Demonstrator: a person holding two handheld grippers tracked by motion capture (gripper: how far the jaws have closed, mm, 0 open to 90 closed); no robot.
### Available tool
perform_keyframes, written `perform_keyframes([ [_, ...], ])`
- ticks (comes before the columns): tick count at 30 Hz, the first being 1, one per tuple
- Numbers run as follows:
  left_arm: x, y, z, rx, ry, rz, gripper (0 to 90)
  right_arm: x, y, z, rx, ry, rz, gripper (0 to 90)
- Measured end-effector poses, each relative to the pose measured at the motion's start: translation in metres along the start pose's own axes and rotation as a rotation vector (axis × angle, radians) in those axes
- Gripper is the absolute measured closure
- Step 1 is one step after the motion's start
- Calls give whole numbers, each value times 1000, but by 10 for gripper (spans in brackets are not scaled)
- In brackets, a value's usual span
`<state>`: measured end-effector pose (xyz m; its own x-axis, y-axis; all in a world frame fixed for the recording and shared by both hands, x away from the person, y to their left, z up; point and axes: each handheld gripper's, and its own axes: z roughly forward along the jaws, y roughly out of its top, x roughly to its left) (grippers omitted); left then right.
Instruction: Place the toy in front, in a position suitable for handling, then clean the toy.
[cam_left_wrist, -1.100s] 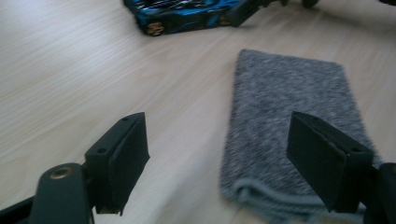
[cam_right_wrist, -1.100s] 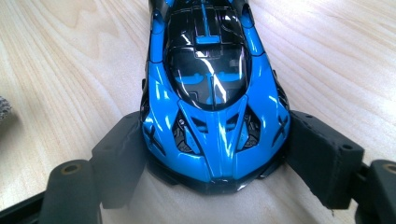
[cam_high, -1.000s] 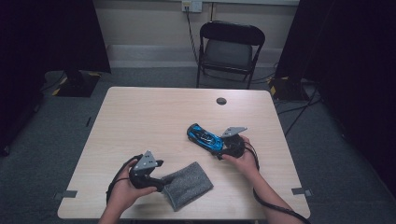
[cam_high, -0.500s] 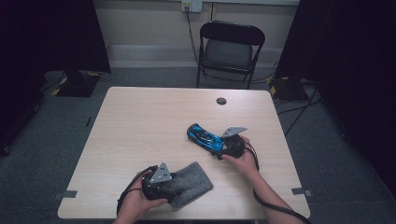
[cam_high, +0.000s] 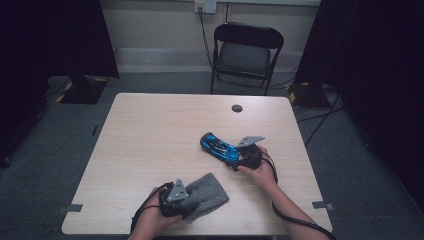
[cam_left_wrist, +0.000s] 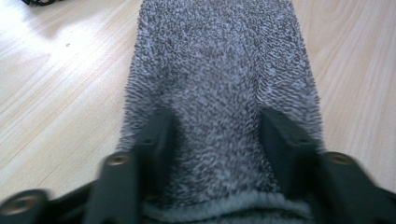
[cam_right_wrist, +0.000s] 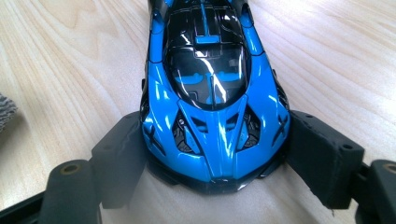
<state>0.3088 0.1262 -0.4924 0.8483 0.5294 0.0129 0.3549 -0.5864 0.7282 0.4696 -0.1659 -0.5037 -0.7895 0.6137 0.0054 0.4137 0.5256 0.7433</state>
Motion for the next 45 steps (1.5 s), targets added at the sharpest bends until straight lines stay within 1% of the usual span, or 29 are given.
perform_keyframes([
  [1, 1, 1, -1, 13, 8, 4, 614, 0, 0, 0, 0, 2, -1, 235],
  [2, 1, 1, -1, 13, 8, 4, 671, 0, 0, 0, 0, 3, -2, 235],
  [3, 1, 2, -2, 24, 20, -20, 695, -1, 0, 0, 0, 5, -2, 235],
  [4, 1, 3, -2, 30, 23, -25, 707, -1, 0, 0, 1, 4, -2, 236],
  [7, 2, 3, -2, 27, 23, -47, 728, -1, 0, 0, 1, 4, -2, 235],
  [8, 2, 3, -2, 27, 23, -47, 735, -1, 0, 0, 1, 4, -2, 235],
  [9, 2, 3, -2, 29, 21, -56, 738, -1, 0, 0, 1, 4, -2, 235],
  [10, 2, 3, -2, 29, 21, -56, 742, -1, 0, 0, 1, 4, -2, 235],
  [11, 4, 4, -3, 23, 10, -78, 748, -1, 0, 0, 1, 4, -2, 235],
  [15, 6, 5, -5, 21, 1, -101, 760, -1, 0, 0, 1, 4, -1, 236],
  [19, 9, 9, -7, 10, -5, -116, 763, -1, 1, 0, 1, 5, -2, 236],
  [21, 10, 10, -7, 11, -2, -112, 763, -1, 1, 1, 1, 5, -2, 236],
  [22, 11, 11, -8, 8, -3, -118, 764, -1, 1, 1, 1, 6, -3, 235],
  [26, 16, 15, -14, -9, -5, -135, 765, -1, 1, 1, 1, 6, -4, 236],
  [28, 18, 17, -16, -12, -5, -136, 765, -1, 1, 1, 0, 5, -5, 236],
  [29, 21, 21, -20, -32, 8, -136, 764, -1, 1, 1, 0, 5, -5, 236],
  [31, 25, 25, -24, -46, 15, -137, 765, -1, 1, 1, 0, 5, -5, 236],
  [37, 38, 43, -26, -56, 54, -122, 764, -1, 1, 1, -1, 4, -5, 236],
  [38, 40, 46, -25, -54, 56, -121, 764, -1, 1, 1, -1, 4, -6, 236],
  [39, 40, 46, -25, -54, 56, -121, 764, -1, 1, 1, -1, 4, -6, 236],
  [40, 45, 51, -22, -56, 70, -118, 763, -1, 1, 1, -2, 4, -5, 236],
  [41, 47, 54, -20, -58, 68, -123, 764, -1, 1, 1, -2, 4, -4, 236],
  [43, 52, 59, -16, -67, 85, -131, 763, -1, 1, 1, -2, 4, -6, 236],
  [44, 52, 59, -16, -67, 85, -131, 763, -1, 1, 1, -2, 4, -6, 236],
  [45, 56, 66, -10, -77, 88, -146, 763, -1, 1, 1, -1, 5, -8, 236],
])
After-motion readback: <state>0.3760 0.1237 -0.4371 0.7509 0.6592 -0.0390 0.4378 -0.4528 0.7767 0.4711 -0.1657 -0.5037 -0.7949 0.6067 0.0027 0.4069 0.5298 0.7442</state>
